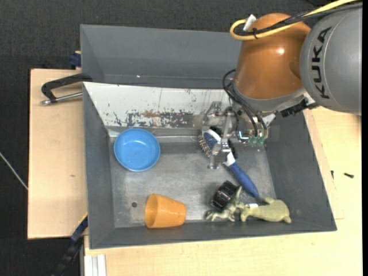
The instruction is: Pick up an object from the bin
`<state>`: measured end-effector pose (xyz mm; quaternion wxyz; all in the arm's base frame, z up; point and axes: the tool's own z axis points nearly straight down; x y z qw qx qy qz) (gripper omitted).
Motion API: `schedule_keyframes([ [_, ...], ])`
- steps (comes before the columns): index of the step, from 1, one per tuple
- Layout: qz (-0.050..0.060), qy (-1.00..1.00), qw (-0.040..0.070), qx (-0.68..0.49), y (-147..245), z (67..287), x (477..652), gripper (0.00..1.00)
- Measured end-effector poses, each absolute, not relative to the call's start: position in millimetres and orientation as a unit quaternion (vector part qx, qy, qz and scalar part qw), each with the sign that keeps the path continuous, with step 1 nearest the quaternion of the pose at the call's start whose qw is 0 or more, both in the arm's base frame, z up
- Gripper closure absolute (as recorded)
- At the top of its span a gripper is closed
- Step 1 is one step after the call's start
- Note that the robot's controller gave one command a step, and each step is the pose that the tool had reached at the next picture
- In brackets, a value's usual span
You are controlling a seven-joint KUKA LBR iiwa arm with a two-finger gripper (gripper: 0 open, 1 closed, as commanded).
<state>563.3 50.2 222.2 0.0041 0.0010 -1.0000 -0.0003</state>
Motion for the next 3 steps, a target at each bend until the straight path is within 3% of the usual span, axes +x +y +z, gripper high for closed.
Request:
schedule_keyframes([
  [1,-0.001,-0.999,-0.002,-0.042,-3,140,585.7,0.00],
  [2,-0.001,-0.999,-0.005,0.035,-16,114,592.7,0.00],
  [3,-0.002,-0.999,-0.004,0.035,-15,111,592.5,1.00],
])
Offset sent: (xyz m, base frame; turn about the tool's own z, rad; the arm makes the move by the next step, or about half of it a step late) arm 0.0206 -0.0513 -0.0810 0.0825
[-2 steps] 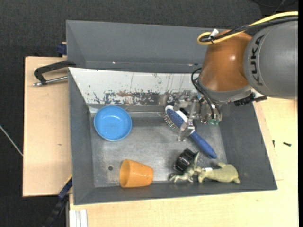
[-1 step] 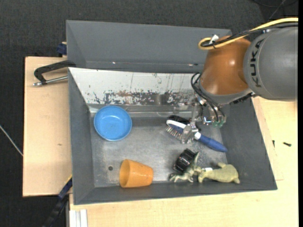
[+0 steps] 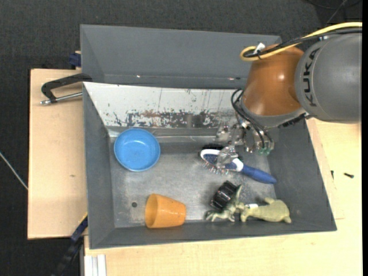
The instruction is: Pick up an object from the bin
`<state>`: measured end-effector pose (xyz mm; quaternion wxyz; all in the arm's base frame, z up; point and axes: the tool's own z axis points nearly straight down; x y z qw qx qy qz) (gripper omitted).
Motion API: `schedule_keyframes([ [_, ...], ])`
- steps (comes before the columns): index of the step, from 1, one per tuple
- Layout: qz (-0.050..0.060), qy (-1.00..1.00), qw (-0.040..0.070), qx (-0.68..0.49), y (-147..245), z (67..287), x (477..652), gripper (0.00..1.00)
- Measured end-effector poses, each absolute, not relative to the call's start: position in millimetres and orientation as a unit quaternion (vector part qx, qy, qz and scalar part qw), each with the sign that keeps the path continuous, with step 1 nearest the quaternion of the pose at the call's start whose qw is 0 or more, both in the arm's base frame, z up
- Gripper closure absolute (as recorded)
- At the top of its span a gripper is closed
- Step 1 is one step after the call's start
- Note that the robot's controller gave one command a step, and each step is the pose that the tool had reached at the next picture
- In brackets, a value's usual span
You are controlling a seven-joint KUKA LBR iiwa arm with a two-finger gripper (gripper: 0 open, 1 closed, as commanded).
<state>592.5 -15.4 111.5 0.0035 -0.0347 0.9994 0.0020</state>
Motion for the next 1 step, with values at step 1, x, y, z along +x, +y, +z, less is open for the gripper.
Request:
schedule_keyframes([
  [1,0.000,0.992,0.007,-0.128,-13.9,241.1,585.6,1.00],
])
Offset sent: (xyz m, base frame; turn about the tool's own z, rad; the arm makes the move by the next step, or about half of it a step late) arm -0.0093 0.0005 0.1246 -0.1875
